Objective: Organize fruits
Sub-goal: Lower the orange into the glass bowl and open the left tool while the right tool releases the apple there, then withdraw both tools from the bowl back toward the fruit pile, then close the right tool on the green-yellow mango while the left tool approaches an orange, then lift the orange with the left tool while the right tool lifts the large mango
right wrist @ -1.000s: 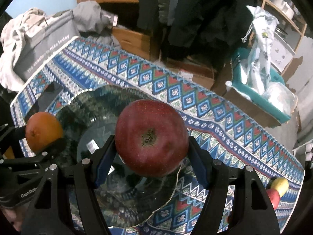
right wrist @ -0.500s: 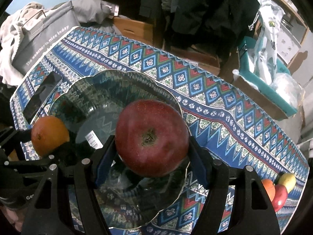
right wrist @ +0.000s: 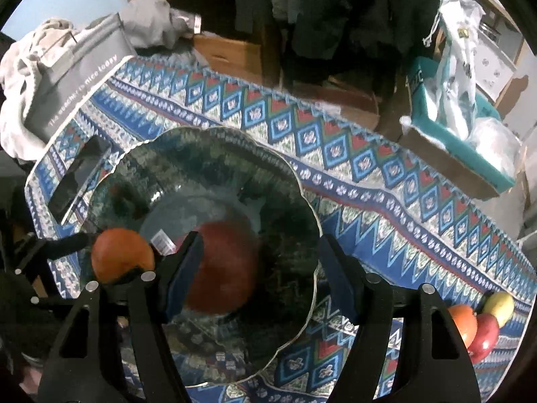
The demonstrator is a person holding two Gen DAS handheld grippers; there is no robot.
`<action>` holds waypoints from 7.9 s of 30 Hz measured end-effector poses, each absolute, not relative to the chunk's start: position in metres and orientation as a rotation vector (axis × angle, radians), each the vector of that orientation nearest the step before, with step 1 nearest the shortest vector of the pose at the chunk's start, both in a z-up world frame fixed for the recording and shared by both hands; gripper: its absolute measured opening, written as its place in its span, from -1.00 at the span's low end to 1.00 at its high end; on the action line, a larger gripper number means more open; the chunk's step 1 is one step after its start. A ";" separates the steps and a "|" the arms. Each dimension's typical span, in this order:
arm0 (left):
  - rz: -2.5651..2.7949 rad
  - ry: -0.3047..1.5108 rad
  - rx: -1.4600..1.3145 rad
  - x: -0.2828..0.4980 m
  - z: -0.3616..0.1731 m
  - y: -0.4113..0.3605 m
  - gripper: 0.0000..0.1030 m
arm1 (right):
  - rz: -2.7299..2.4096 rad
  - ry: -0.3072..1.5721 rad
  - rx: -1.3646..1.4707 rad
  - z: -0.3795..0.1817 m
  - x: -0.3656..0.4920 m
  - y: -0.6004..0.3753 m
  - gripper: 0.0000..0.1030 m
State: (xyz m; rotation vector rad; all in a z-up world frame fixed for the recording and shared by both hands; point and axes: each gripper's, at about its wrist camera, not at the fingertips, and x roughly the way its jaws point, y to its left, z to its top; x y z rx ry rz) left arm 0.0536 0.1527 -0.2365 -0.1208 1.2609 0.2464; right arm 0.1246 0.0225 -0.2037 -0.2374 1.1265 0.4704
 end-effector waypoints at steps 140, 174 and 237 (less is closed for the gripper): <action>-0.253 1.182 0.175 0.068 -0.213 -0.142 0.69 | -0.076 1.227 0.004 -0.224 0.018 -0.312 0.66; -0.434 1.249 0.185 0.134 -0.265 -0.194 0.74 | -0.166 1.199 0.160 -0.241 0.064 -0.368 0.66; -0.321 0.889 0.056 0.068 -0.118 -0.110 0.26 | -0.090 0.840 -0.031 -0.102 0.041 -0.289 0.66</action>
